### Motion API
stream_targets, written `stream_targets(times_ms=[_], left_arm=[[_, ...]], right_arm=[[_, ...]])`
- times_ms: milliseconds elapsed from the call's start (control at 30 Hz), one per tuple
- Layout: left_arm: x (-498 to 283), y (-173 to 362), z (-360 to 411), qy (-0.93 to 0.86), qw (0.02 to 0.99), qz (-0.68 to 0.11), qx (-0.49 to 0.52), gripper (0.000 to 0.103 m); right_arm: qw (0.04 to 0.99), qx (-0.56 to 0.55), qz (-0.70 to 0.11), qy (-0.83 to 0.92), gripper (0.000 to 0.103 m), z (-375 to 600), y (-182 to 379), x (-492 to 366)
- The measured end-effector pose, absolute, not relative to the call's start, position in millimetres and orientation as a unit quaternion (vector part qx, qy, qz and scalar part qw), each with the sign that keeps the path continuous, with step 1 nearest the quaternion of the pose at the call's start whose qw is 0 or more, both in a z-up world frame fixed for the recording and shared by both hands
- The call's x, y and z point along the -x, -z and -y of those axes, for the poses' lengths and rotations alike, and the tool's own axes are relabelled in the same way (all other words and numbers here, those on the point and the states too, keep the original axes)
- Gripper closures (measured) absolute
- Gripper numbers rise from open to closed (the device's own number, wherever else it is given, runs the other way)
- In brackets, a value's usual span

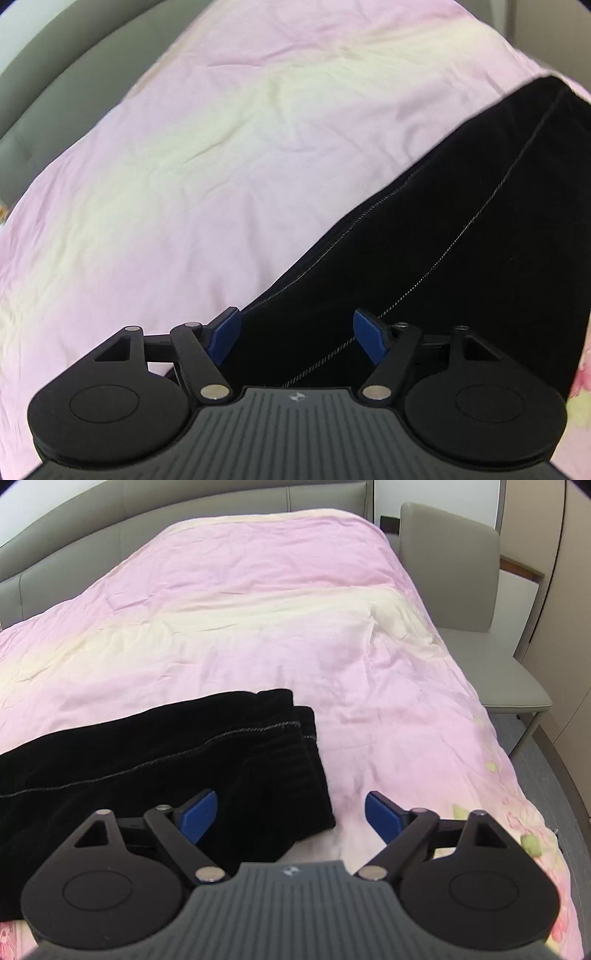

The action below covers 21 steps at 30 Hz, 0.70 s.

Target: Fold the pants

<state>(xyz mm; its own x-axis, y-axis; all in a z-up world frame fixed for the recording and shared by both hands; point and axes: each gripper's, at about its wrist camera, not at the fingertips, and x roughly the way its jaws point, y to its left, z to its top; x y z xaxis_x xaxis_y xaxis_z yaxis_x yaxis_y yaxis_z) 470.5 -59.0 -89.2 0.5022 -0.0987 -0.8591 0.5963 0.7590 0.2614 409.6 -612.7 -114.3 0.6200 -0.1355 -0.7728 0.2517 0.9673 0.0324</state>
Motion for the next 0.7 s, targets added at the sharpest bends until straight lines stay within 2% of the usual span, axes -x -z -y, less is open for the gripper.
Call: stream_targets(times_ms=[167, 267, 333, 367, 400, 433, 467, 500, 567, 667, 700], left_arm=[[-483, 127, 82, 0.238, 0.800, -0.467, -0.292, 0.018], [-490, 142, 82, 0.235, 0.797, -0.489, -0.263, 0.021], [-492, 144, 79, 0.237, 0.799, -0.499, -0.238, 0.033], [-493, 143, 78, 0.237, 0.801, -0.503, -0.223, 0.046], [-494, 140, 79, 0.237, 0.803, -0.502, -0.217, 0.064], [-491, 137, 81, 0.231, 0.808, -0.496, -0.220, 0.073], [-489, 136, 83, 0.227, 0.809, -0.495, -0.221, 0.080], [-487, 135, 86, 0.222, 0.810, -0.495, -0.224, 0.084], [-481, 132, 93, 0.213, 0.815, -0.480, -0.243, 0.090], [-468, 123, 91, 0.197, 0.834, -0.457, -0.238, 0.095], [-462, 117, 87, 0.191, 0.840, -0.449, -0.236, 0.096]], right_arm=[[0.886, -0.094, -0.443, 0.096, 0.016, 633, 128, -444], [0.890, -0.105, -0.436, 0.084, 0.017, 633, 131, -460], [0.891, -0.112, -0.434, 0.075, 0.019, 631, 136, -472], [0.891, -0.113, -0.434, 0.071, 0.023, 630, 138, -478], [0.891, -0.113, -0.435, 0.067, 0.026, 629, 140, -483], [0.891, -0.113, -0.436, 0.063, 0.033, 627, 141, -486], [0.889, -0.113, -0.439, 0.062, 0.045, 625, 143, -490], [0.886, -0.107, -0.445, 0.069, 0.048, 622, 145, -494], [0.886, -0.081, -0.447, 0.089, 0.062, 614, 144, -496], [0.894, -0.048, -0.434, 0.096, 0.073, 606, 135, -491], [0.898, -0.035, -0.429, 0.097, 0.073, 603, 131, -488]])
